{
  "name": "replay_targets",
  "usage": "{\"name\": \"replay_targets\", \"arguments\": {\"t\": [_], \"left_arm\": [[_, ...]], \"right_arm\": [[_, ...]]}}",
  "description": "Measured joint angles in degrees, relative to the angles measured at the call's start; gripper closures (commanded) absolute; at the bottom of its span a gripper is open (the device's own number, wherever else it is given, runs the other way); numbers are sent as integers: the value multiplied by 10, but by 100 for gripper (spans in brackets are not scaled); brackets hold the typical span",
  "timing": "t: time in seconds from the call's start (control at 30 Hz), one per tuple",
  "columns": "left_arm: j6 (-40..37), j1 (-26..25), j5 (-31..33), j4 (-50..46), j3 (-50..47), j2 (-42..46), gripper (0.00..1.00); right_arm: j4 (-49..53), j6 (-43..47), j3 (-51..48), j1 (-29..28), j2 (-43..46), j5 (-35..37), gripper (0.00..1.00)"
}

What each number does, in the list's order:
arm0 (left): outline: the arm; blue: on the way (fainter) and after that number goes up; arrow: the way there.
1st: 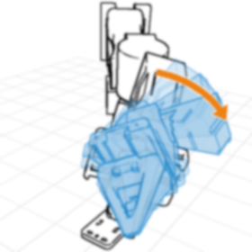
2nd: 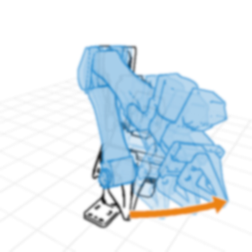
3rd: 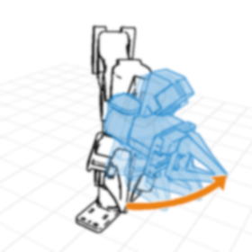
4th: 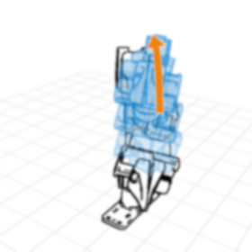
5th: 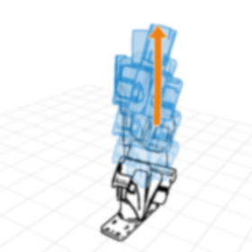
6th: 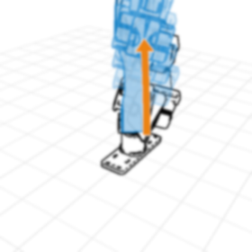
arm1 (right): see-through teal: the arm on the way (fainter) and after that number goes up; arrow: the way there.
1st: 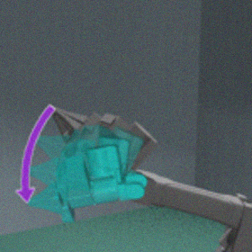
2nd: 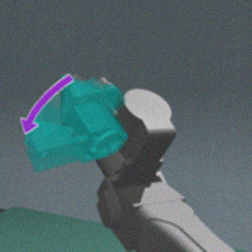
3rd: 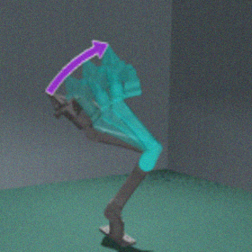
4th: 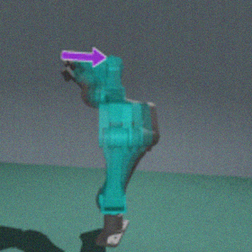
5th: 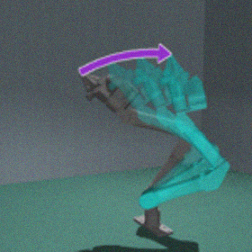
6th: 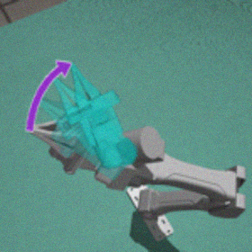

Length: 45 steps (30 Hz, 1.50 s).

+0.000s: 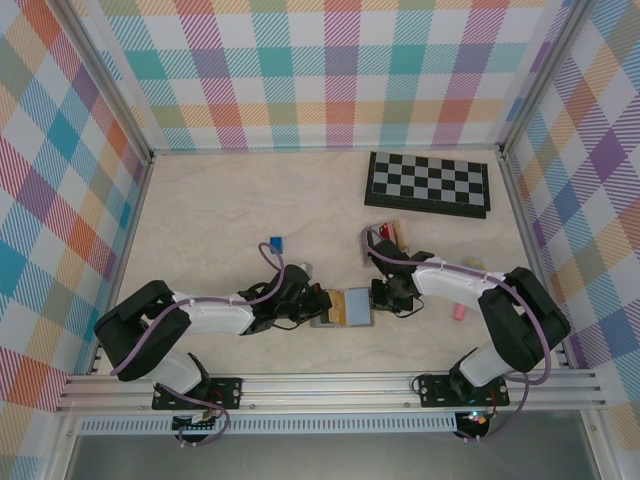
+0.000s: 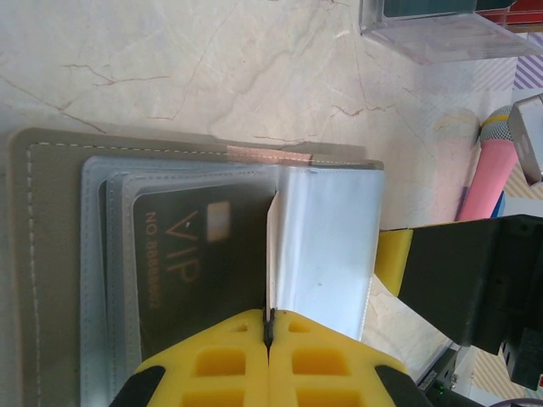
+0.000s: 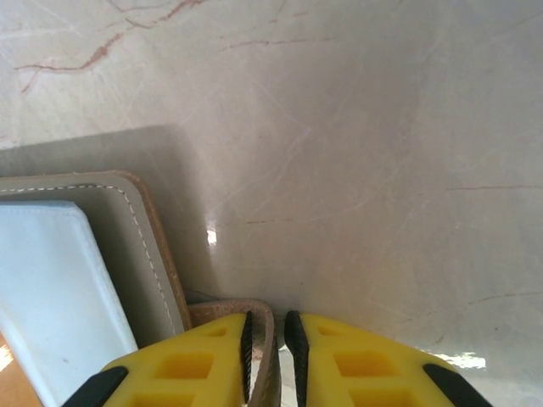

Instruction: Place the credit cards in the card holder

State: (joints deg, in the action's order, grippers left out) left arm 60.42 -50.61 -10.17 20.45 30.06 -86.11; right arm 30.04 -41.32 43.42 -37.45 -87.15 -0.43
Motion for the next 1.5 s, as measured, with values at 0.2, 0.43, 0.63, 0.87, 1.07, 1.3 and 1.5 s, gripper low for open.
{"name": "replay_targets", "arguments": {"t": [0.2,0.43,0.63,0.87,1.07,1.3,1.5], "left_arm": [[0,0,2,24,-12,0,100],[-1,0,5,27,-14,1,100],[0,-3,23,26,-29,28,100],[-9,-4,33,24,-30,55,100],[-12,-4,27,35,-28,15,100],[-13,-5,24,50,-20,0,100],[-16,-5,45,17,-22,60,100]], "right_arm": [[0,-2,0,0,0,0,81],[0,-2,1,0,-1,0,81],[2,-2,3,0,-4,0,81],[9,-2,10,0,-9,-1,81],[12,-2,13,0,-13,-1,81],[15,-2,15,0,-16,-2,81],[20,-2,19,0,-19,-2,81]]}}
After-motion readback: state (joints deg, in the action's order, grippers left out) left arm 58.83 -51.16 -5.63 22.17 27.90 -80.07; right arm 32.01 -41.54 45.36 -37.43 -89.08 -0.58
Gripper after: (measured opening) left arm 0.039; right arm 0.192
